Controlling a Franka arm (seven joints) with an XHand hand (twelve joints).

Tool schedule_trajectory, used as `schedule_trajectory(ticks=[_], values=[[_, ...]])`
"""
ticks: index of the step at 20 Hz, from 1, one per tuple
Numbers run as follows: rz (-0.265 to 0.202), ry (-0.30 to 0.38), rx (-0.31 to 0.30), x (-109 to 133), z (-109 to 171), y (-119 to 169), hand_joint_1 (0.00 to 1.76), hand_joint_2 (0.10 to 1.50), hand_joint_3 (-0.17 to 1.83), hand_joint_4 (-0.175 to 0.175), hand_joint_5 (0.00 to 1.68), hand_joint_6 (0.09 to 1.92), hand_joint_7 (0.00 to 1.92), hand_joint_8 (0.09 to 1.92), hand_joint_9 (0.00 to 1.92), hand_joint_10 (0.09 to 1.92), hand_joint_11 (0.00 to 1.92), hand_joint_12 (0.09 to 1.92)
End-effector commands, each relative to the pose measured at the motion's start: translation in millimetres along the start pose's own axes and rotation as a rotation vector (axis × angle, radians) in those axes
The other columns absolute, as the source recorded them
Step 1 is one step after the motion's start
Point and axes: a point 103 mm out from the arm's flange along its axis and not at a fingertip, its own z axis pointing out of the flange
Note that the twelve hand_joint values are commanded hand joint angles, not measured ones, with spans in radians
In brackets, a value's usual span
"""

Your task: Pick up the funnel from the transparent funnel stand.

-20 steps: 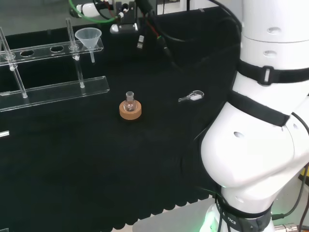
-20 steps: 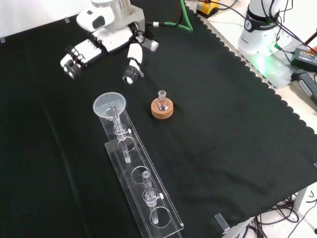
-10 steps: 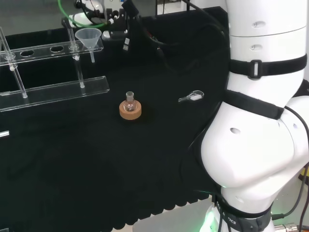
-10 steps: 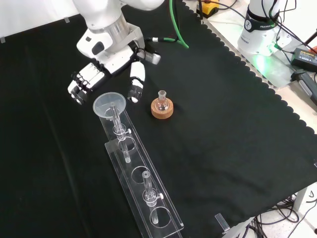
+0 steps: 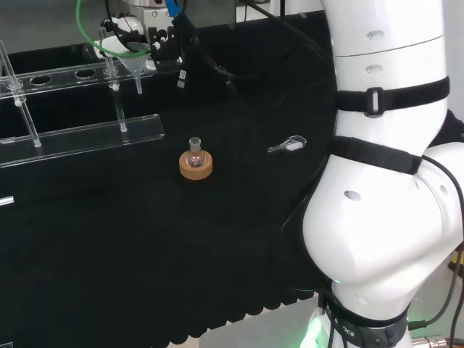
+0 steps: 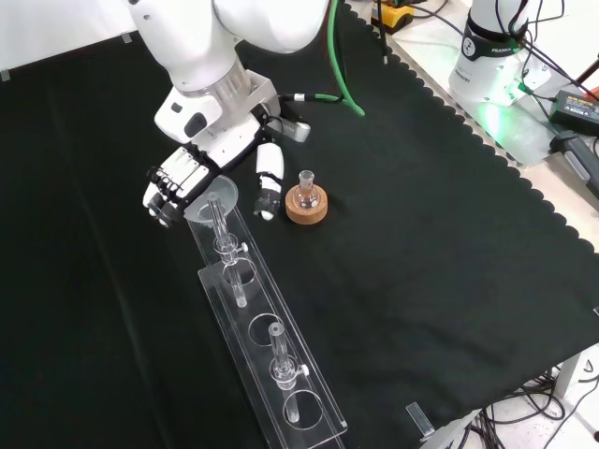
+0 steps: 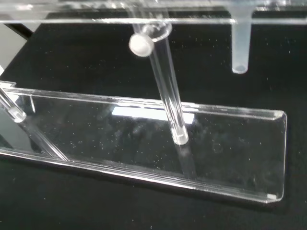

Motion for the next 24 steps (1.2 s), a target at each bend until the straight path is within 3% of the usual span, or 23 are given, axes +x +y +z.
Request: schedule_trajectory(ticks=[1,5,8,9,11,17,18,19,21,24], values=[[0.043,0.040,0.024,-22,7,6,0.09,0.87,0.08,0.054,0.00,0.09,0.00,0.09,0.00,0.09,0.00,0.36],[0.049,0.038,0.033,-33,12,6,0.08,0.88,0.07,0.047,0.00,0.09,0.00,0.09,0.00,0.09,0.00,0.42],[0.066,0.033,0.036,-36,17,8,0.08,0.88,0.06,0.043,0.00,0.09,0.00,0.09,0.00,0.09,0.00,0.62],[0.075,0.065,0.024,-59,11,1,0.08,0.88,0.06,0.041,0.00,0.09,0.00,0.09,0.00,0.09,0.00,0.67],[0.068,0.060,0.031,-69,9,-2,0.08,0.88,0.06,0.038,0.01,0.09,0.00,0.09,0.00,0.09,0.00,0.75],[0.077,0.015,0.027,-33,22,10,0.07,0.89,0.05,0.027,0.11,0.09,0.00,0.09,0.02,0.09,0.00,1.25],[0.089,0.043,0.014,-56,18,3,0.07,0.89,0.04,0.025,0.13,0.09,0.00,0.09,0.05,0.09,0.00,1.33],[0.086,0.046,0.013,-64,16,0,0.07,0.89,0.04,0.023,0.15,0.09,0.00,0.09,0.06,0.09,0.00,1.40],[0.079,0.031,0.020,-67,16,-1,0.06,0.89,0.04,0.021,0.16,0.09,0.00,0.09,0.08,0.09,0.00,1.45],[0.089,-0.001,0.022,-63,17,1,0.06,0.90,0.04,0.018,0.18,0.09,0.00,0.09,0.01,0.28,0.00,1.47]])
